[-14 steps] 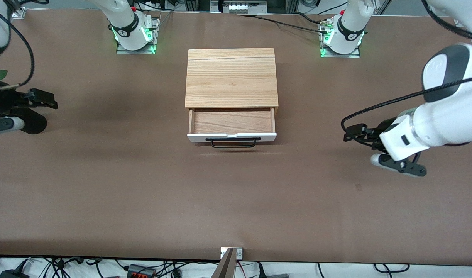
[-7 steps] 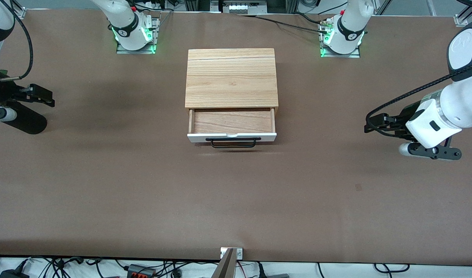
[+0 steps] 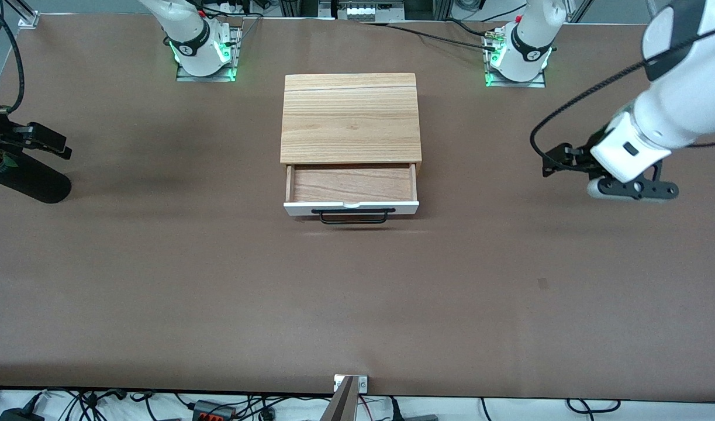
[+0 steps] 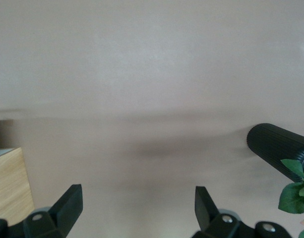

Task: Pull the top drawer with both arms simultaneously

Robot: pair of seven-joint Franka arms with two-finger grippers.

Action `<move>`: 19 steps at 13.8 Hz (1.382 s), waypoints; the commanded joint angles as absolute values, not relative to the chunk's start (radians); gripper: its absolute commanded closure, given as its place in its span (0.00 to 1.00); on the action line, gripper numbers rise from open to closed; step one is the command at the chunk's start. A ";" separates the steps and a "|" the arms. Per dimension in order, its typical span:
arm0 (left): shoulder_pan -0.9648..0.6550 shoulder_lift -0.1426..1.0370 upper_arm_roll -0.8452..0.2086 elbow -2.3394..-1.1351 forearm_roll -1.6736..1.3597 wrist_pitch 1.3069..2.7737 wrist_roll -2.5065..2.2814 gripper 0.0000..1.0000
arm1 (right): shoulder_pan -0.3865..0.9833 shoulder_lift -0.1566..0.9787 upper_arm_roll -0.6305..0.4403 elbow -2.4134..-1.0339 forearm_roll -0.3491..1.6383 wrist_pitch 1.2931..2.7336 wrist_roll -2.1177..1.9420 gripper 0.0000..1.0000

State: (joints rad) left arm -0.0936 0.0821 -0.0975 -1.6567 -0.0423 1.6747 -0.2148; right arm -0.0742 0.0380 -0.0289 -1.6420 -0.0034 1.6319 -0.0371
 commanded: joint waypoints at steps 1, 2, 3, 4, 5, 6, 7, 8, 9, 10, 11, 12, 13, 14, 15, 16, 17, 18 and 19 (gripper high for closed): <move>-0.089 0.034 -0.193 -1.703 0.067 1.677 -0.353 0.00 | -0.080 0.009 -0.046 -1.674 0.025 1.651 -0.028 0.00; -0.084 0.035 -0.195 -1.694 0.066 1.675 -0.353 0.00 | -0.062 -0.006 -0.046 -1.674 0.022 1.646 -0.020 0.00; -0.083 0.037 -0.195 -1.692 0.061 1.678 -0.354 0.00 | -0.057 -0.009 -0.046 -1.677 0.017 1.651 -0.018 0.00; -0.081 0.037 -0.193 -1.692 0.060 1.681 -0.356 0.00 | -0.052 -0.009 -0.046 -1.683 0.021 1.655 -0.018 0.00; -0.081 0.037 -0.193 -1.692 0.060 1.687 -0.356 0.00 | -0.049 -0.012 -0.048 -1.686 0.023 1.661 -0.018 0.00; -0.080 0.038 -0.193 -1.692 0.055 1.689 -0.354 0.00 | -0.038 -0.017 -0.054 -1.689 0.023 1.663 -0.018 0.00; -0.066 0.040 -0.190 -1.690 0.020 1.690 -0.351 0.00 | -0.035 -0.017 -0.055 -1.690 0.023 1.663 -0.018 0.00; -0.048 0.041 -0.190 -1.690 -0.003 1.690 -0.335 0.00 | -0.034 -0.017 -0.063 -1.693 0.023 1.663 -0.017 0.00; -0.038 0.043 -0.190 -1.690 -0.006 1.690 -0.318 0.00 | -0.022 -0.018 -0.078 -1.697 0.023 1.663 -0.017 0.00; -0.038 0.046 -0.193 -1.689 -0.006 1.689 -0.314 0.00 | -0.002 -0.018 -0.112 -1.697 0.023 1.663 -0.018 0.00; -0.040 0.048 -0.195 -1.684 -0.006 1.687 -0.318 0.00 | -0.002 -0.018 -0.115 -1.697 0.023 1.660 -0.018 0.00; -0.040 0.051 -0.195 -1.683 -0.008 1.687 -0.319 0.00 | -0.005 -0.015 -0.115 -1.697 0.023 1.661 -0.021 0.00; -0.040 0.054 -0.195 -1.681 -0.008 1.687 -0.321 0.00 | -0.005 -0.011 -0.115 -1.695 0.021 1.658 -0.023 0.00; -0.040 0.054 -0.195 -1.681 -0.008 1.687 -0.321 0.00 | -0.009 -0.002 -0.114 -1.686 0.023 1.654 -0.029 0.00; -0.038 0.054 -0.195 -1.683 -0.008 1.686 -0.318 0.00 | -0.002 0.014 -0.112 -1.678 0.018 1.651 -0.032 0.00; -0.040 0.054 -0.195 -1.683 -0.008 1.684 -0.318 0.00 | 0.005 0.012 -0.110 -1.675 0.020 1.644 -0.032 0.00; -0.040 0.054 -0.195 -1.681 -0.008 1.684 -0.316 0.00 | 0.005 0.012 -0.109 -1.675 0.017 1.640 -0.029 0.00; -0.038 0.055 -0.195 -1.681 -0.008 1.684 -0.316 0.00 | 0.003 0.012 -0.107 -1.675 0.018 1.641 -0.029 0.00; -0.038 0.055 -0.195 -1.681 -0.008 1.684 -0.316 0.00 | 0.003 0.012 -0.107 -1.675 0.018 1.640 -0.028 0.00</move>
